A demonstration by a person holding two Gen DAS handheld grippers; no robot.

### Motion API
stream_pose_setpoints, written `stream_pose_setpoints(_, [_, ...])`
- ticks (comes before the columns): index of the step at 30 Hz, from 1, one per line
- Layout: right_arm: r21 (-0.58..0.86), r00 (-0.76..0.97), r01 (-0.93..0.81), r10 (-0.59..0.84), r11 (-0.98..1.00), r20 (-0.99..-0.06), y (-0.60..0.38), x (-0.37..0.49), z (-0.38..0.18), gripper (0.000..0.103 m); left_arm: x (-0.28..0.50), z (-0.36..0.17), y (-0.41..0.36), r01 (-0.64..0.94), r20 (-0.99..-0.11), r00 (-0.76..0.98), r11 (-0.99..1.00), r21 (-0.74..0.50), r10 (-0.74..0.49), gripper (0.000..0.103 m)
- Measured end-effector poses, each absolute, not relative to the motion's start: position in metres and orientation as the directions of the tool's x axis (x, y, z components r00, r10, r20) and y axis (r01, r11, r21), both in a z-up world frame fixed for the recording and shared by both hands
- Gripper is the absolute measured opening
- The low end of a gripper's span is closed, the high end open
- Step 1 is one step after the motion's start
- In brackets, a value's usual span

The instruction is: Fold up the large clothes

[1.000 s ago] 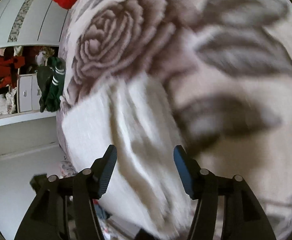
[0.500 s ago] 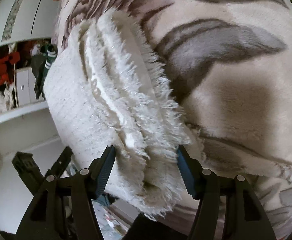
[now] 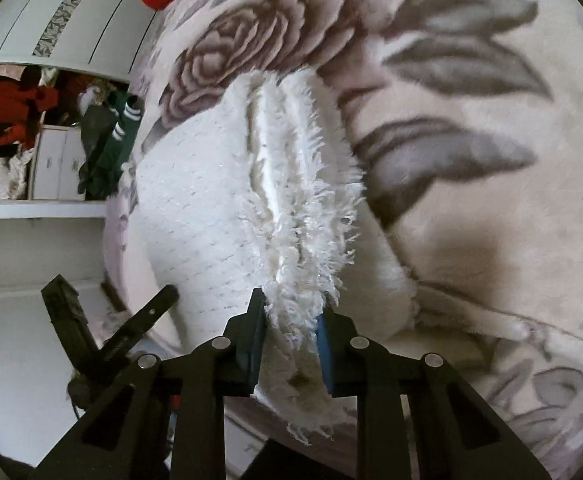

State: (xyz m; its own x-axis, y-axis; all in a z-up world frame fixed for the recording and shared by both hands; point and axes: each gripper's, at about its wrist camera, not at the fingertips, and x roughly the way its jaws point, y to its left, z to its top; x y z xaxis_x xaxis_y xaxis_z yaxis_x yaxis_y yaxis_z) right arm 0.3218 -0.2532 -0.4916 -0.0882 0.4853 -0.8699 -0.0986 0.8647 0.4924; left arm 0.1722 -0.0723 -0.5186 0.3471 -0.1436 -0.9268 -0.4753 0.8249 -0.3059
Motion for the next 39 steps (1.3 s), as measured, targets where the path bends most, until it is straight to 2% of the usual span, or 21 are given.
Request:
stream_pose_setpoints(2, [0.429,-0.13,-0.065,0.418,0.901,-0.899,-0.26,0.323,-0.52,0.025,0.176,-0.52,-0.074,-0.472,-0.931,0.333,0.828,-0.302,-0.15,0.087])
stream_pose_setpoints(5, [0.42,-0.284,-0.002,0.402,0.907,-0.87,-0.263,0.329,-0.571,0.038,0.18,-0.513,-0.07,-0.46,-0.93,0.339,0.837,-0.297,-0.144,0.087])
stream_pose_setpoints(8, [0.474,-0.295,0.023,0.459,0.88,-0.838,-0.267,0.351,-0.56,0.047,0.184,-0.509,-0.058,-0.455,-0.928,0.351,0.843,-0.288,-0.127,0.087])
stream_pose_setpoints(10, [0.46,-0.202,-0.019,0.448,0.888,-0.871,-0.273,0.371,-0.537,0.06,0.188,-0.509,-0.048,-0.463,-0.925,0.362,0.839,-0.285,-0.114,0.087])
stream_pose_setpoints(14, [0.54,-0.123,-0.03,0.533,0.841,-0.837,-0.266,0.42,-0.53,0.063,0.195,-0.51,-0.031,-0.49,-0.916,0.385,0.816,-0.306,-0.113,0.087])
stream_pose_setpoints(20, [0.627,-0.247,-0.032,0.601,0.778,-0.76,-0.207,0.465,-0.574,0.063,0.207,-0.513,-0.025,-0.489,-0.918,0.385,0.822,-0.293,-0.098,0.087])
stream_pose_setpoints(21, [0.626,-0.28,-0.038,0.593,0.779,-0.755,-0.196,0.468,-0.581,0.057,0.208,-0.513,-0.024,-0.486,-0.918,0.384,0.824,-0.292,-0.099,0.087])
stream_pose_setpoints(22, [0.61,-0.263,-0.053,0.579,0.79,-0.772,-0.19,0.465,-0.581,0.017,0.209,-0.513,-0.024,-0.48,-0.918,0.384,0.828,-0.291,-0.099,0.087])
stream_pose_setpoints(23, [0.598,-0.242,-0.081,0.567,0.797,-0.788,-0.186,0.462,-0.576,0.013,0.209,-0.512,-0.023,-0.475,-0.917,0.385,0.83,-0.291,-0.101,0.087])
stream_pose_setpoints(25, [0.549,-0.18,-0.149,0.523,0.823,-0.833,-0.175,0.46,-0.556,0.011,0.208,-0.511,-0.025,-0.459,-0.912,0.394,0.835,-0.303,-0.114,0.087])
stream_pose_setpoints(27, [0.526,-0.089,-0.115,0.518,0.843,-0.85,-0.191,0.458,-0.538,0.011,0.208,-0.513,-0.025,-0.457,-0.915,0.388,0.84,-0.292,-0.108,0.087])
stream_pose_setpoints(30, [0.475,-0.1,-0.057,0.469,0.878,-0.878,-0.207,0.462,-0.561,0.011,0.203,-0.514,-0.02,-0.473,-0.915,0.383,0.824,-0.312,-0.127,0.087])
stream_pose_setpoints(32, [0.548,-0.176,0.01,0.541,0.836,-0.822,-0.214,0.463,-0.582,0.017,0.199,-0.516,-0.016,-0.476,-0.906,0.396,0.809,-0.345,-0.153,0.087])
stream_pose_setpoints(34, [0.595,-0.221,0.016,0.583,0.804,-0.782,-0.219,0.466,-0.58,0.053,0.189,-0.521,-0.008,-0.486,-0.88,0.426,0.767,-0.419,-0.211,0.086])
stream_pose_setpoints(36, [0.636,-0.222,0.0,0.62,0.772,-0.752,-0.23,0.463,-0.57,0.071,0.183,-0.528,-0.004,-0.483,-0.843,0.453,0.715,-0.506,-0.291,0.086])
stream_pose_setpoints(39, [0.697,-0.248,-0.022,0.672,0.716,-0.698,-0.244,0.45,-0.568,0.084,0.177,-0.539,-0.006,-0.451,-0.753,0.506,0.616,-0.646,-0.42,0.086])
